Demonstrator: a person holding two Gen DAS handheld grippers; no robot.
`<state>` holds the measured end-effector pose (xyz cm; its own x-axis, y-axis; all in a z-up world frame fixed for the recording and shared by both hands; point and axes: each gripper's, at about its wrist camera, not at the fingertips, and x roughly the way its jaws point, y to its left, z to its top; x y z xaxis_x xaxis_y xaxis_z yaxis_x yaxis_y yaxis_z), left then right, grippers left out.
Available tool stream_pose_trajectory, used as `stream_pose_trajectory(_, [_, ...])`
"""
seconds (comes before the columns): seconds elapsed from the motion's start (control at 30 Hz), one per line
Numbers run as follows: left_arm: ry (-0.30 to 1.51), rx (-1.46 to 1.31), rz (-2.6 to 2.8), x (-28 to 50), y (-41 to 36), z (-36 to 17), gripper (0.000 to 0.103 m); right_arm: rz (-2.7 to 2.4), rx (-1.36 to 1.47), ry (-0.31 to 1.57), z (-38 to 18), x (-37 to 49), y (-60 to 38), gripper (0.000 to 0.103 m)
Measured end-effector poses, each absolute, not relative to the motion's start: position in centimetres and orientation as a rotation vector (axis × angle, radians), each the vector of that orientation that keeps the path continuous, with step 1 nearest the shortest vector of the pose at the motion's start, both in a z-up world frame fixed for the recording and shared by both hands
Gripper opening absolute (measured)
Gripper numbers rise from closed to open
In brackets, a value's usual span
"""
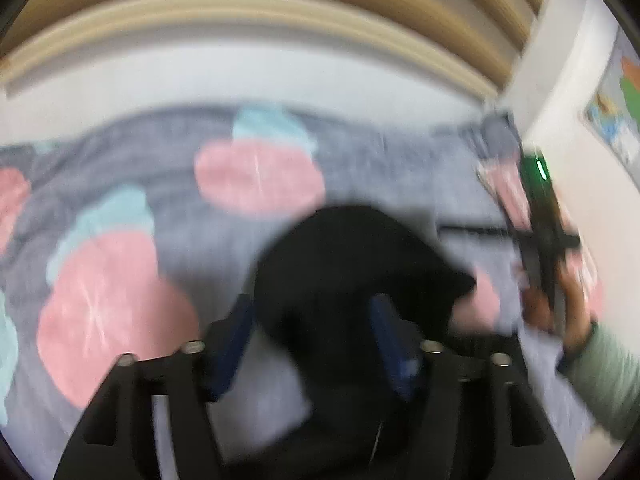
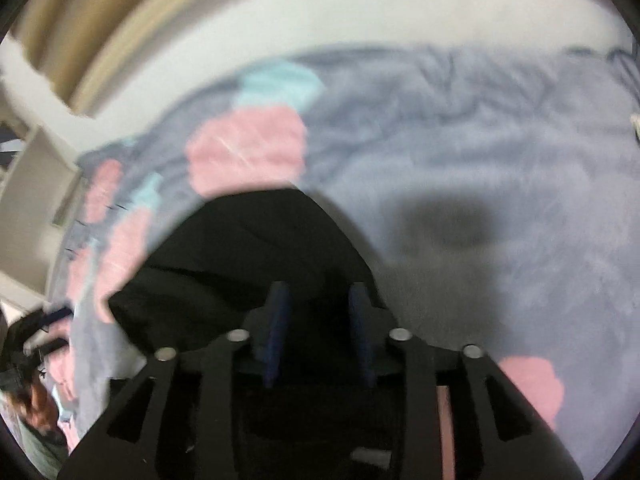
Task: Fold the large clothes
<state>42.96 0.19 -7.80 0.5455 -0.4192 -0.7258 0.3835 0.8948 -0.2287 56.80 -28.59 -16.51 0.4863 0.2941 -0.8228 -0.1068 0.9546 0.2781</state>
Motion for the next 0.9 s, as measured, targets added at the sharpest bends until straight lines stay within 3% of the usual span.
stream_pose_trajectory(0.17, [0.983,-0.063,-0.452,47.1,-2.9,-13.2,0.07,0.318,0.072,1.11,-17.7,56.0,-25.4,0.05])
stream_pose_trajectory(0.3, [1.218,-0.032,-0.331,48.0,-1.9,-21.7,0.07,0.347,-0.005,1.279,-24.7,54.6,-24.0,0.047])
stream_pose_trajectory(0.33, [1.261,-0.062,-0.301,48.2,-1.0,-23.7,0.077,0.334,-0.016,1.301,-26.2,54.4,-24.1,0.044])
stream_pose_trajectory(0.4, [1.271,-0.259,-0.336,48.7,1.7,-25.6,0.079,0.333,0.021,1.292,-27.6,54.2,-24.7,0.041])
stream_pose_trajectory(0.53, [1.205,-0.226,-0.346,47.8,2.1,-23.0,0.077,0.331,0.048,1.277,-26.4,54.1,-25.2,0.04])
stream_pose_trajectory(0.77, [0.91,-0.234,-0.484,45.4,2.0,-12.8,0.077,0.463,-0.026,1.09,-17.6,54.1,-23.2,0.047])
stream_pose_trajectory(0.9, [0.911,-0.218,-0.472,47.7,0.0,-13.1,0.077,0.43,-0.018,1.065,-17.1,58.9,-20.9,0.048])
